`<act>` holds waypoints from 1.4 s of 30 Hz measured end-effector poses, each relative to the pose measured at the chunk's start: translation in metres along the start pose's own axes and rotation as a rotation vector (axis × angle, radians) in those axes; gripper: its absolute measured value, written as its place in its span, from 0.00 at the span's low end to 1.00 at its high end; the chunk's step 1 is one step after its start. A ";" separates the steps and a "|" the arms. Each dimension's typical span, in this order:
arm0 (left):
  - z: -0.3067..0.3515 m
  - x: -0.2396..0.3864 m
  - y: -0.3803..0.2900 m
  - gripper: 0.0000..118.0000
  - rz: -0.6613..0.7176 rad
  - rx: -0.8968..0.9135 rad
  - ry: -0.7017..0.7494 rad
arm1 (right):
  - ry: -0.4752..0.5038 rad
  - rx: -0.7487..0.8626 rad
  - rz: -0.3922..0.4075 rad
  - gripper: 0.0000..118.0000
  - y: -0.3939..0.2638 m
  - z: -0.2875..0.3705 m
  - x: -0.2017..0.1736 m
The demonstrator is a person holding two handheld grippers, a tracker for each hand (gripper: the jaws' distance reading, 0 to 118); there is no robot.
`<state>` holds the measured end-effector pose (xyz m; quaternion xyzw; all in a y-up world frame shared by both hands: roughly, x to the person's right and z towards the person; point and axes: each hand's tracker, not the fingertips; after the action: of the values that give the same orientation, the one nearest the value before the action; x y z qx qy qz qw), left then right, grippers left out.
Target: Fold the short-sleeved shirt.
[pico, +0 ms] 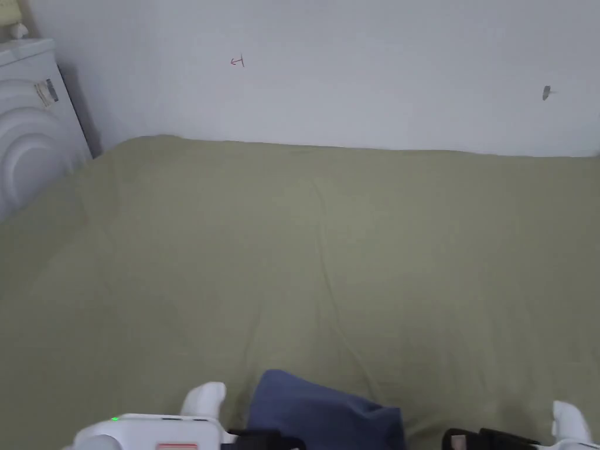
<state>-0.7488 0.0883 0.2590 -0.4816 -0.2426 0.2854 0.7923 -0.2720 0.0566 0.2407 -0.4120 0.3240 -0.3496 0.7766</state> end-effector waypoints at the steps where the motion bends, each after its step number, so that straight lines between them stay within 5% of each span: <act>1: 0.015 -0.010 0.006 0.31 0.008 0.009 0.017 | 0.010 0.013 0.008 0.00 0.002 0.003 -0.005; 9: 0.164 -0.108 0.094 0.31 -0.082 0.010 0.241 | -0.008 0.014 0.098 0.00 0.005 0.010 -0.045; 16: 0.215 -0.197 0.115 0.32 0.115 -0.069 0.402 | -0.069 -0.041 0.121 0.00 -0.013 0.006 -0.046; 17: 0.220 -0.212 0.111 0.37 0.151 -0.049 0.417 | -0.092 -0.050 0.115 0.00 -0.015 0.006 -0.045; 19: 0.229 -0.218 0.100 0.72 0.207 0.008 0.562 | -0.110 -0.054 0.109 0.00 -0.015 0.010 -0.040; 24: 0.280 -0.206 0.072 0.76 0.367 0.240 0.698 | -0.115 -0.012 0.136 0.00 -0.011 0.041 -0.045; 26: 0.286 -0.174 0.059 0.59 0.322 0.340 0.687 | -0.140 0.022 0.155 0.00 -0.007 0.054 -0.053; 28: 0.284 -0.135 0.052 0.14 0.207 0.395 0.673 | -0.190 0.072 0.181 0.00 -0.003 0.068 -0.062; 29: 0.274 -0.111 0.048 0.08 0.140 0.411 0.685 | -0.226 0.102 0.195 0.00 -0.001 0.075 -0.068; 35: 0.161 0.045 0.001 0.00 -0.257 0.471 0.513 | -0.443 0.221 0.370 0.00 0.004 0.109 -0.115; 38: 0.105 0.113 -0.018 0.00 -0.291 0.496 0.451 | -0.557 0.268 0.498 0.00 0.001 0.113 -0.130; 42: 0.061 0.170 -0.050 0.00 -0.509 0.726 0.567 | -0.780 0.406 0.663 0.00 -0.021 0.107 -0.150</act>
<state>-0.6558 0.2240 0.3479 -0.1600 -0.0134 0.0079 0.9870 -0.2745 0.2139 0.3392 -0.2289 0.0505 0.0369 0.9715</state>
